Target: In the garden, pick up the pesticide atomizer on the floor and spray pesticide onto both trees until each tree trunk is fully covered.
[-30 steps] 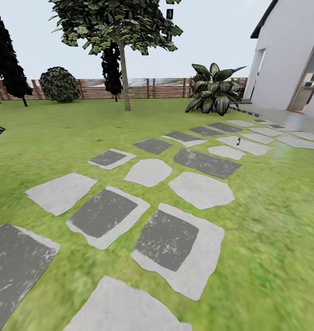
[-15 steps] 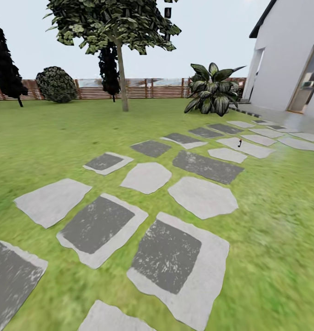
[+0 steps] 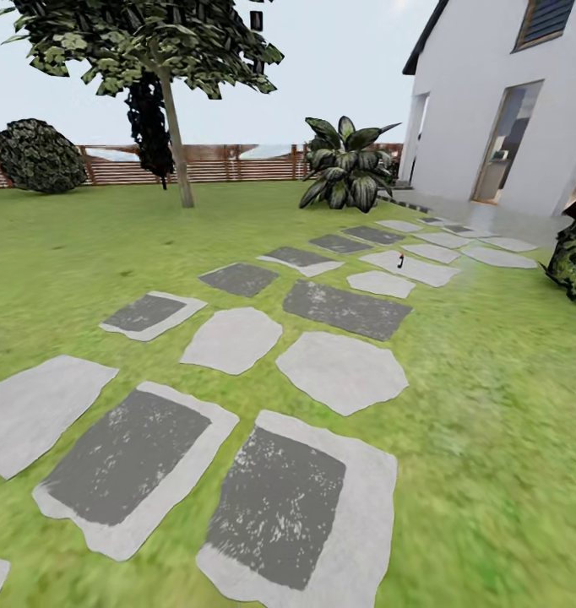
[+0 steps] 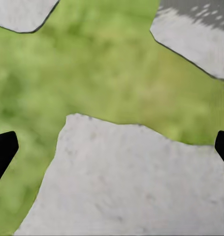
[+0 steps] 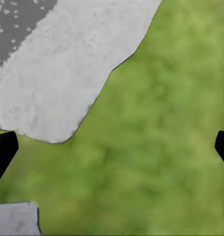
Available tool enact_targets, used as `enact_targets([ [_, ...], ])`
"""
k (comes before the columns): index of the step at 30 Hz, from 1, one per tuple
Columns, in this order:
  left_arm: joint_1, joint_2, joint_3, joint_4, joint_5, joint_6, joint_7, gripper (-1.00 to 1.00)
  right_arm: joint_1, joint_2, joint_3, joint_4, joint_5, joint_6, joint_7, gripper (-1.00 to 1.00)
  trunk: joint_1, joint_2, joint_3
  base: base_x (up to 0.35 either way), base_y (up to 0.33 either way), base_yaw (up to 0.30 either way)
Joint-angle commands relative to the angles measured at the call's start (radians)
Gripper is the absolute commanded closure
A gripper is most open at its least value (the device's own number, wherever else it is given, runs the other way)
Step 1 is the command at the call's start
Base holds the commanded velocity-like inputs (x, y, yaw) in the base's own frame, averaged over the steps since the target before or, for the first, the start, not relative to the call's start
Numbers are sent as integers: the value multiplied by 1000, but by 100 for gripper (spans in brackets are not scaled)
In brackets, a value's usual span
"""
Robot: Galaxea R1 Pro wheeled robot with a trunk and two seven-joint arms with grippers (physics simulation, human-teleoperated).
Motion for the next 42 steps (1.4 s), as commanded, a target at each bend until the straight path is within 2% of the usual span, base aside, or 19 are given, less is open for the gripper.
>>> enact_targets([
  [1,0,0,0,0,0,0,0,-100,0,0,0,0,0,0,0,-100,0,0,0,343,0,-290],
  [19,0,1,0,0,0,-1,0,-100,0,0,0,-1,0,0,0,-100,0,0,0,342,0,-278],
  [42,0,0,0,0,0,-23,0,-100,0,0,0,0,0,0,3,-100,0,0,0,342,0,-13],
])
